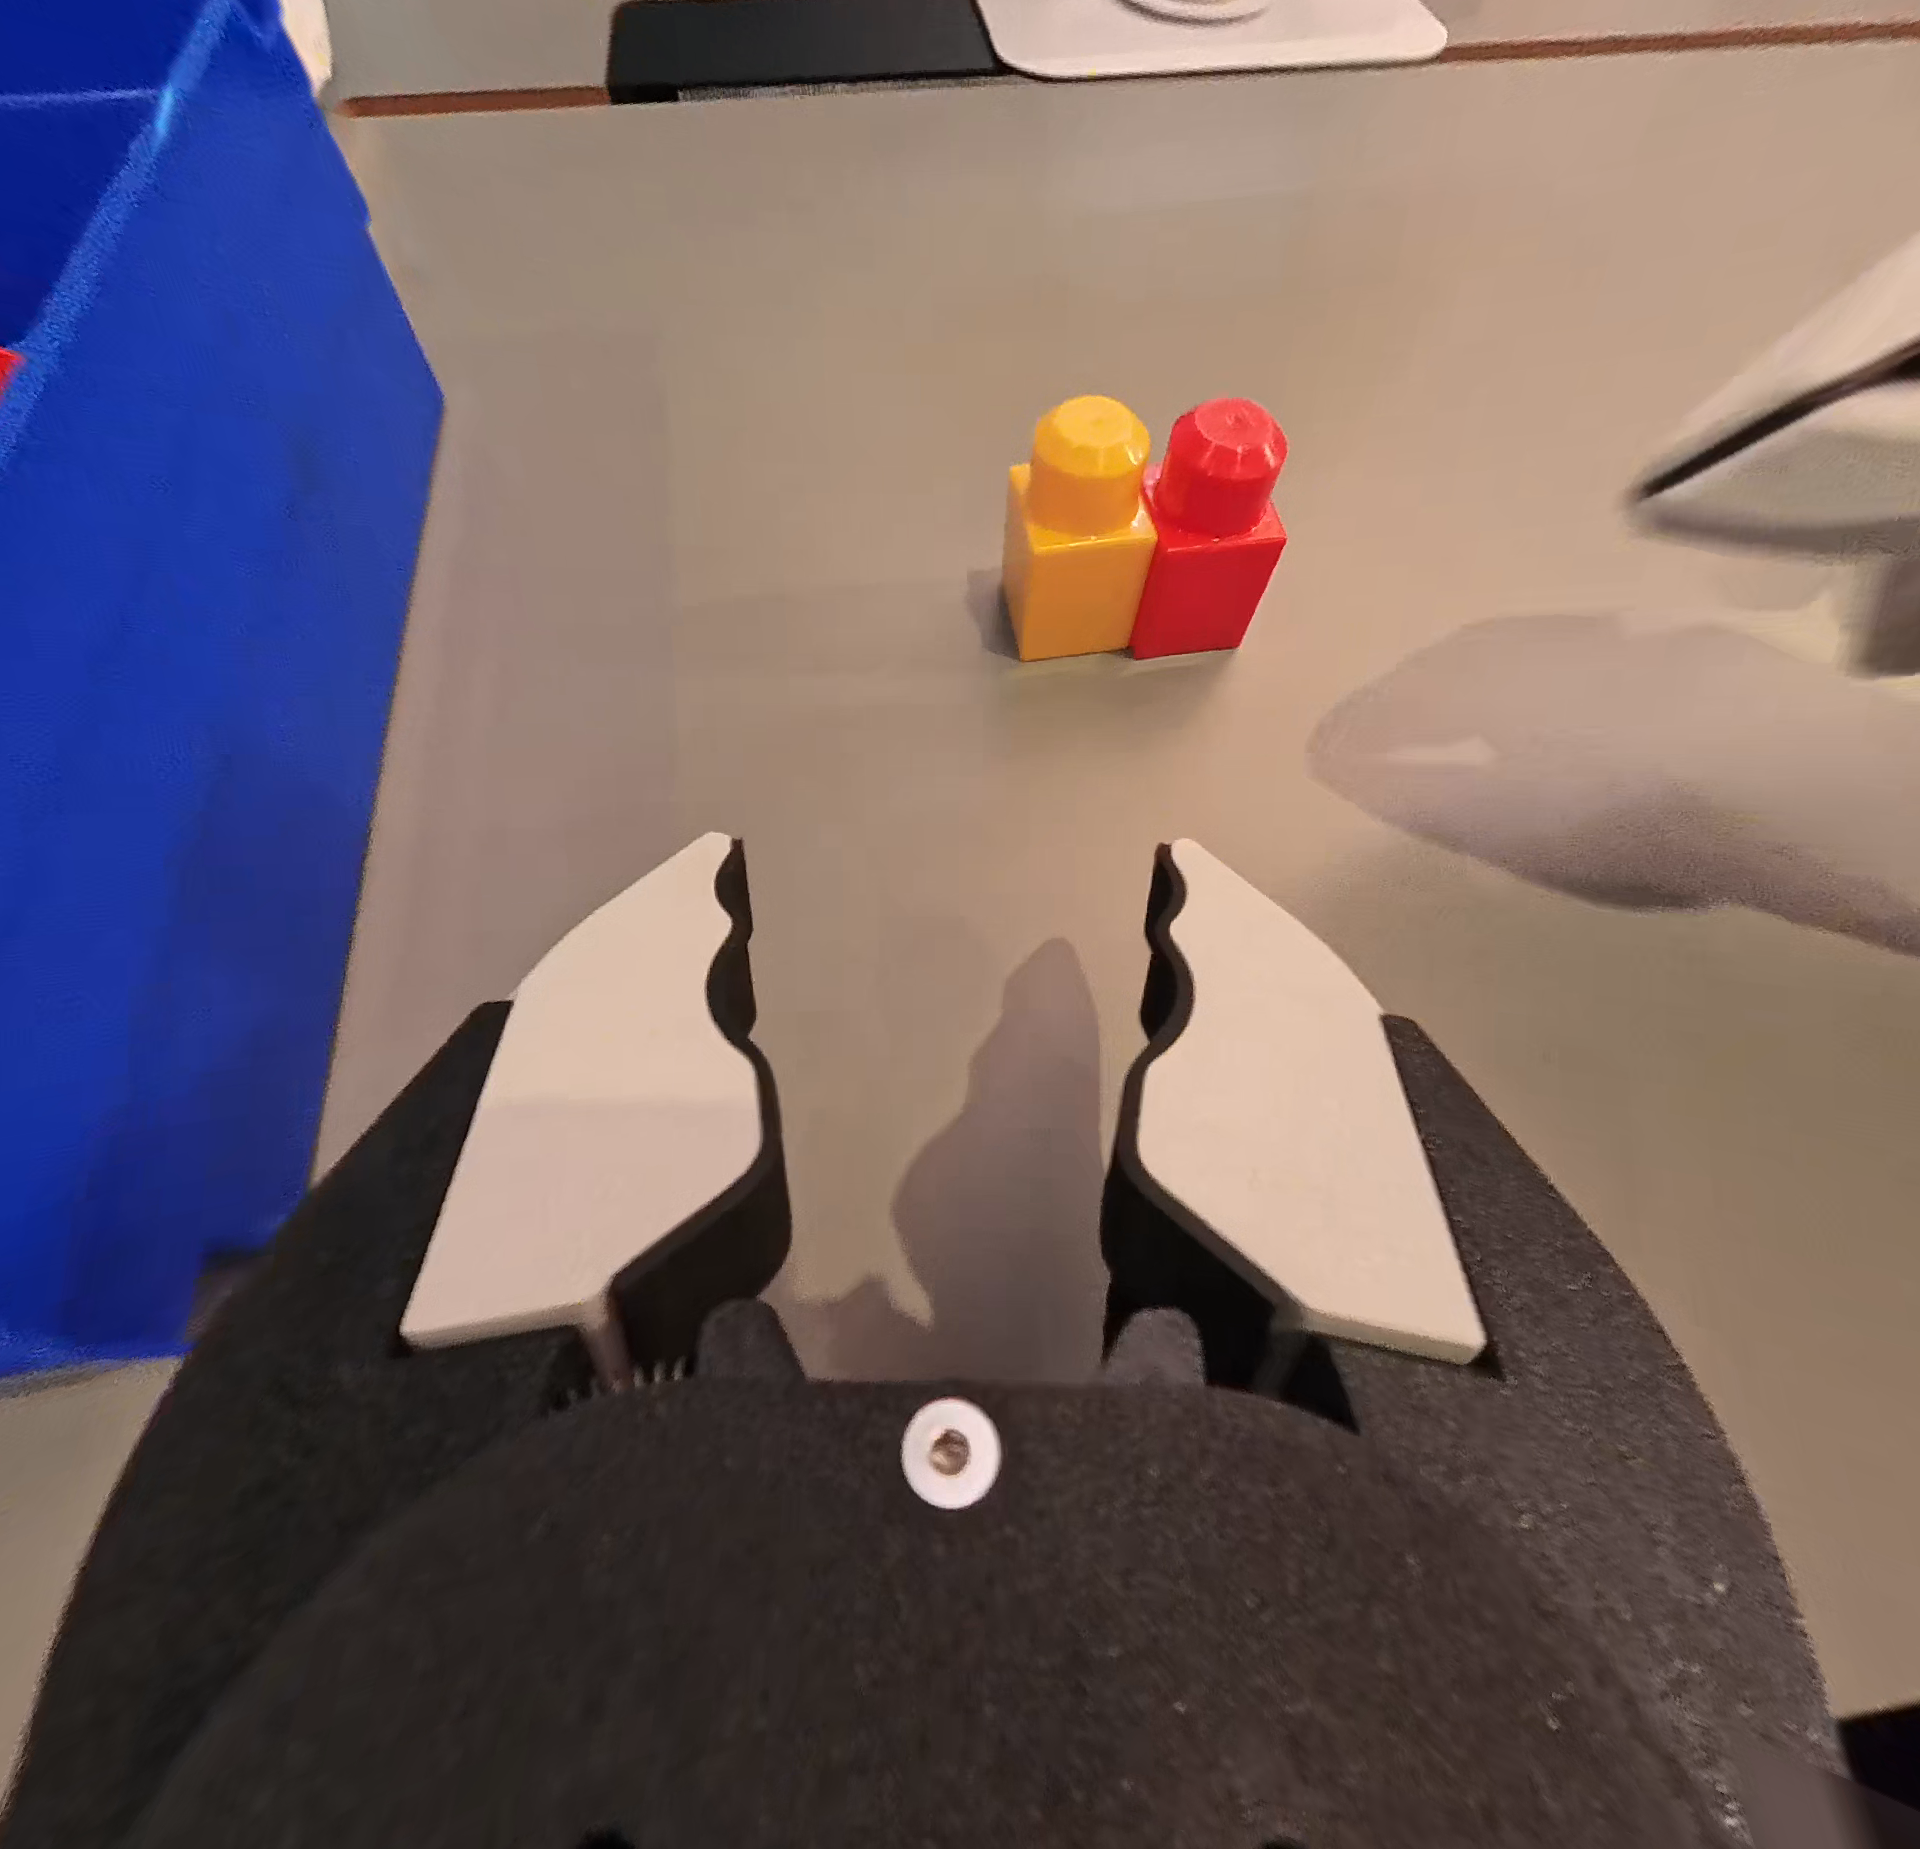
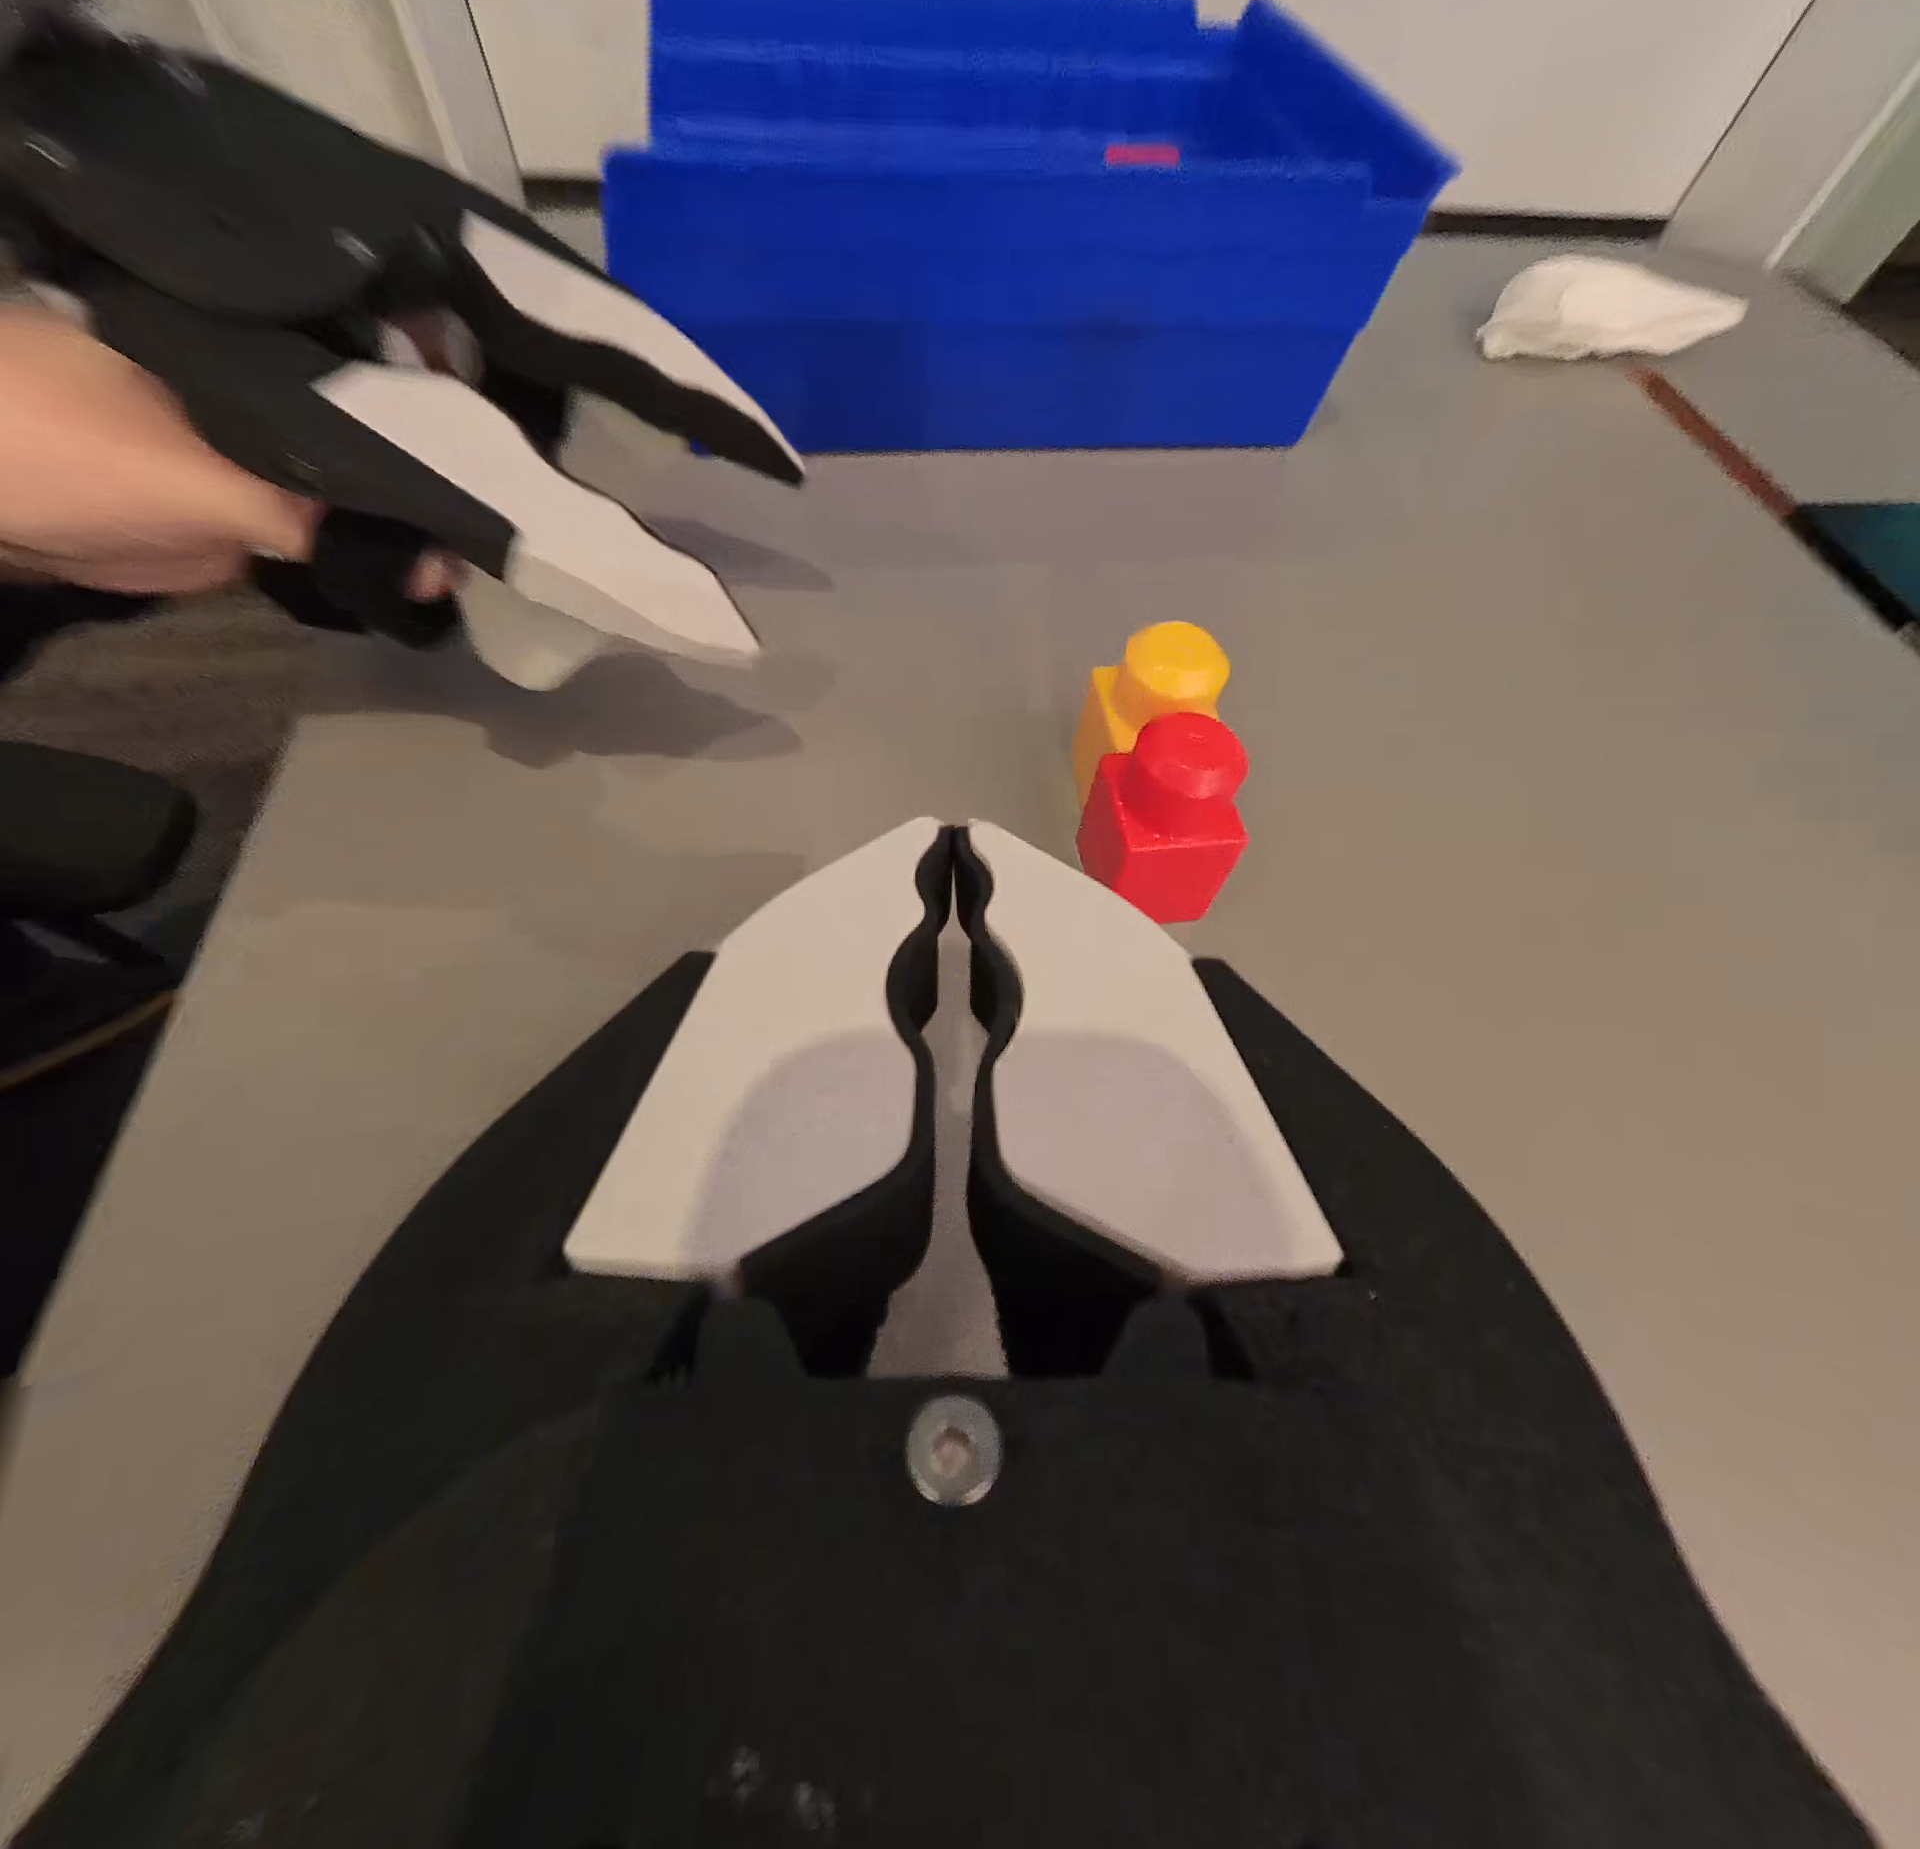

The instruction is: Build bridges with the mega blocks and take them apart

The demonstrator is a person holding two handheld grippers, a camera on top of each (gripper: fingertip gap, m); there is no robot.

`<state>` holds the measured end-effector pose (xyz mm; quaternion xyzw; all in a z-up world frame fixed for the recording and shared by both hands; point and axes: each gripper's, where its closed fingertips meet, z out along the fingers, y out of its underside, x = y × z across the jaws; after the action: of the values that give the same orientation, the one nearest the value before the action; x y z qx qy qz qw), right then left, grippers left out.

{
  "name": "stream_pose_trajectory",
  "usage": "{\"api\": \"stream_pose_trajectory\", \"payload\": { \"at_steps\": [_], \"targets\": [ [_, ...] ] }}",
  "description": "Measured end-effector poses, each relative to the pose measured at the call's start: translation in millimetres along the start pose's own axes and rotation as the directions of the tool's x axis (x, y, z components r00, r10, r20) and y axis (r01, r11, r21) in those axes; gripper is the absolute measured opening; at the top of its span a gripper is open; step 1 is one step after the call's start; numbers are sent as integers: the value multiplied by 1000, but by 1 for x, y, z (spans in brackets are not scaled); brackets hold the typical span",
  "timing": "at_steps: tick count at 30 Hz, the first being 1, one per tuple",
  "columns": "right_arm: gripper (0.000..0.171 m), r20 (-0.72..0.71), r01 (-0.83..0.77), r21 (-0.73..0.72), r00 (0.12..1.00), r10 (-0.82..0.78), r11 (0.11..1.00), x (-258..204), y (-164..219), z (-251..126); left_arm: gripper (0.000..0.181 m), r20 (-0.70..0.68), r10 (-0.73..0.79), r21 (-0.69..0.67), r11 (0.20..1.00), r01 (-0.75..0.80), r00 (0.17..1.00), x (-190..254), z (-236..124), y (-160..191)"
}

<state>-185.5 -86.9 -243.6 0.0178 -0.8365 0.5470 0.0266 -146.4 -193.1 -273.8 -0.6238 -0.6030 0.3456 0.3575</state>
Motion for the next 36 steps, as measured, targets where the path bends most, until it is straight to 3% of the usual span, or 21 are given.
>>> {"api": "stream_pose_trajectory", "payload": {
  "at_steps": [5,11,36],
  "targets": [
    [0,-84,22,-161,996,-36,987,12,25,52,72,-30,-8,39,999,10,1000,-10,-8,-6],
    [0,-147,88,-291,980,-136,953,20,42,72,71,-86,4,38,999,-1,996,-4,-3,-5],
    [0,-157,78,-283,980,-126,956,31,40,77,68,-103,-1,14,1000,3,995,11,0,6]
  ]
}}
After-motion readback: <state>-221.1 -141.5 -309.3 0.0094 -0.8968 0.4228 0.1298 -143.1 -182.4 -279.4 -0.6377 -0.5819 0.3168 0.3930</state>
